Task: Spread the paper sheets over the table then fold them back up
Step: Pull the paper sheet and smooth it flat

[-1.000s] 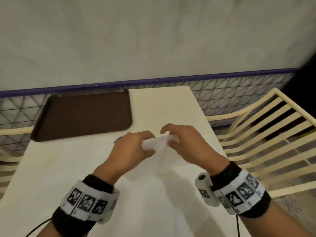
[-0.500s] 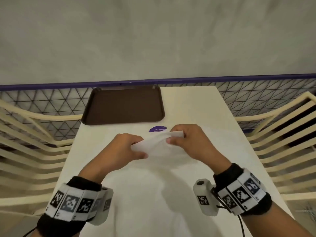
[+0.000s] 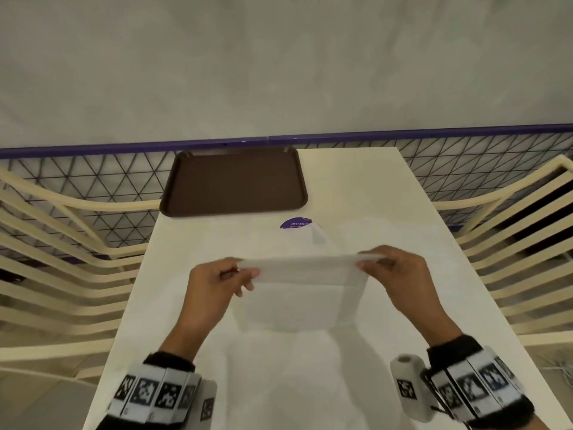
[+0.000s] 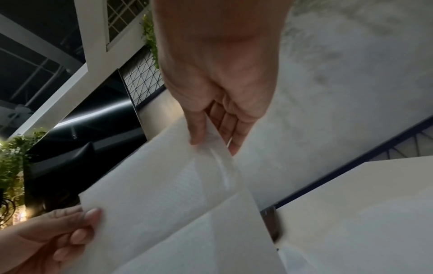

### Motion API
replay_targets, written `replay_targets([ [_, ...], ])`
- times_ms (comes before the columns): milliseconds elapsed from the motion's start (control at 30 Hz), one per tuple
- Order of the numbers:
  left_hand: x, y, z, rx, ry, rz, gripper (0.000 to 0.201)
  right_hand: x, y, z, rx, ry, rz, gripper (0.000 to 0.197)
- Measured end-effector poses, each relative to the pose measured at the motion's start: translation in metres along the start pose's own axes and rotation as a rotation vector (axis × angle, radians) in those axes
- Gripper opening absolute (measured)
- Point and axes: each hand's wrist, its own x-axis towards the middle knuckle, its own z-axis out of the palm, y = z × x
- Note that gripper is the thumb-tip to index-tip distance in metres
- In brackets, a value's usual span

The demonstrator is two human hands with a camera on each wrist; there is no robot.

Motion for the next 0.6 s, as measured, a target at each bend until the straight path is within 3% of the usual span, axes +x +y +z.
replay_targets([
  [167,-0.053,-0.039,0.008,0.045,-0.135,-0.001,0.030,-0.055,0.045,-0.014,-0.008,-0.112,0.113,0.027],
  [267,-0.073,-0.070,0.014,0.082,-0.230,-0.127,0.030,-0.080,0.079,-0.013,-0.046,-0.201,0.246,0.034],
  [367,-0.085,-0.097,0.021,0.135,-0.305,-0.196,0.043,-0.095,0.104,-0.009,-0.154,-0.311,0.287,0.041],
  [467,-0.090,-0.113,0.028,0.141,-0.323,-0.300,0.038,-0.099,0.116,-0.008,-0.227,-0.377,0.320,0.047],
  [600,-0.075,-0.120,0.035,0.171,-0.227,-0.320,0.023,-0.077,0.113,-0.001,-0.291,-0.317,0.302,0.034],
])
